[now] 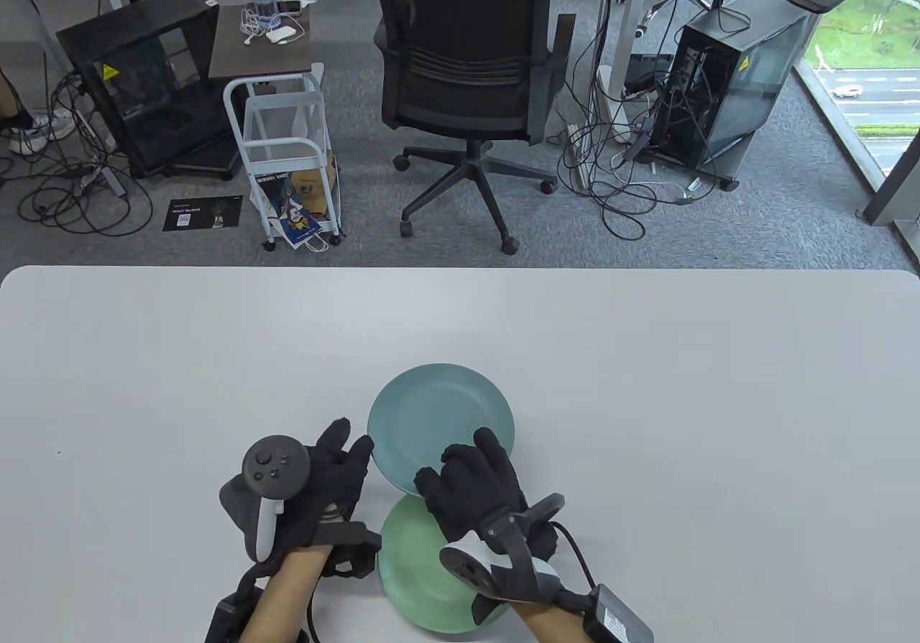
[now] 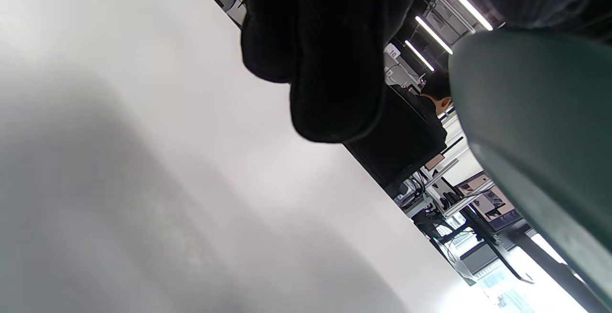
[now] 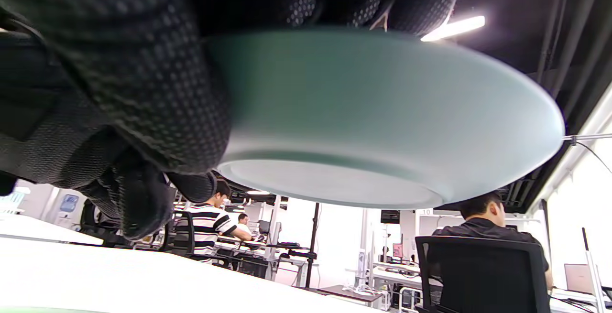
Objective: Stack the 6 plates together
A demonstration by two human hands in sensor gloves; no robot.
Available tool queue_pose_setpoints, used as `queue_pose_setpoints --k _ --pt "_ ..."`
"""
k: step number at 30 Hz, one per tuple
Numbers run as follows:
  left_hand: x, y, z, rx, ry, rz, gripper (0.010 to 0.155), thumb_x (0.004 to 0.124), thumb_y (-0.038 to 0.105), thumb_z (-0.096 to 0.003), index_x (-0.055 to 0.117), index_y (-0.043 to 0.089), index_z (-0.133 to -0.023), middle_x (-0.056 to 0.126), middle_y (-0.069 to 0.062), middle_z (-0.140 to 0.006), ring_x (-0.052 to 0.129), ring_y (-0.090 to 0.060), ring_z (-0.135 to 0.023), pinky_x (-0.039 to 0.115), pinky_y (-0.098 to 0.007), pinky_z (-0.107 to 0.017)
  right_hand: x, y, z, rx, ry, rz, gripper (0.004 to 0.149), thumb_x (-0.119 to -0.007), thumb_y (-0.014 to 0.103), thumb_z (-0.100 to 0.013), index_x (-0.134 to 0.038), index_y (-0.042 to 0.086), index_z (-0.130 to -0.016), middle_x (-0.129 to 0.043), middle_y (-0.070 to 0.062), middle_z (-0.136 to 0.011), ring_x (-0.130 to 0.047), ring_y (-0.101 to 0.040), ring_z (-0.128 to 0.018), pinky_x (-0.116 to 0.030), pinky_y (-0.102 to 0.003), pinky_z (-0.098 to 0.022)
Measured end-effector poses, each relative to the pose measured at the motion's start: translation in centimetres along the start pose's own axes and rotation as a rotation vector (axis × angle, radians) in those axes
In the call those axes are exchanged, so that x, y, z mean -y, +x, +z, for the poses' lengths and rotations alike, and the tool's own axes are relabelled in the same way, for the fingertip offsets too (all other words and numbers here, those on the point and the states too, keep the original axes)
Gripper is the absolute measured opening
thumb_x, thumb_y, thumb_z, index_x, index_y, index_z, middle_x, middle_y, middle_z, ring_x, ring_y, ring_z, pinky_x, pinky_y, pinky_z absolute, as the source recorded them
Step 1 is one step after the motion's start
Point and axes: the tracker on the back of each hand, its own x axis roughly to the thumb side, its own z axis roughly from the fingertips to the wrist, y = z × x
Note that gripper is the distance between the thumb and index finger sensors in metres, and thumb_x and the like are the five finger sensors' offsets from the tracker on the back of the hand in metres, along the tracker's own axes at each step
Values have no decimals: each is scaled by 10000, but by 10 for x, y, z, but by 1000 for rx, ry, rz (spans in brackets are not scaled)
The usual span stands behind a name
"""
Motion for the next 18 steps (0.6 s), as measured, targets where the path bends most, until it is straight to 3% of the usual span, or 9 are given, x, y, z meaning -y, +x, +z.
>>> queue_pose_setpoints --k 5,8,11,15,18 --pt "3 -9 -5 -48 -89 147 647 722 627 -355 811 243 -869 1084 97 -537 952 -133 -714 495 -473 -824 1 8 1 39 -7 -12 365 -1007 435 -380 -895 337 -713 -904 120 -593 -834 -127 -816 -527 -518 -773" --pt "7 -14 -7 -96 -149 284 554 748 531 -386 834 214 -833 1089 106 -490 977 -128 -670 540 -466 -807 -1 10 1 63 14 -13 368 -1001 442 -383 -891 342 -719 -904 122 -597 -829 -131 -828 -521 -520 -775" --pt "8 -18 -9 -123 -165 301 526 759 491 -388 845 192 -812 1094 96 -472 985 -120 -655 563 -455 -798 -4 12 2 94 28 21 378 -984 458 -391 -878 351 -737 -900 132 -612 -824 -135 -841 -515 -522 -778" --pt "7 -20 -10 -127 -139 274 516 757 479 -390 848 192 -810 1092 90 -465 984 -116 -652 571 -448 -796 -5 14 2 127 68 44 406 -899 545 -415 -857 364 -776 -901 138 -664 -798 -151 -881 -491 -528 -786" --pt "5 -22 -11 -132 -136 280 506 759 469 -391 852 201 -810 1091 83 -465 980 -119 -655 566 -449 -798 -7 8 1 133 159 45 506 -729 665 -447 -809 364 -846 -884 108 -796 -710 -190 -961 -432 -554 -800"
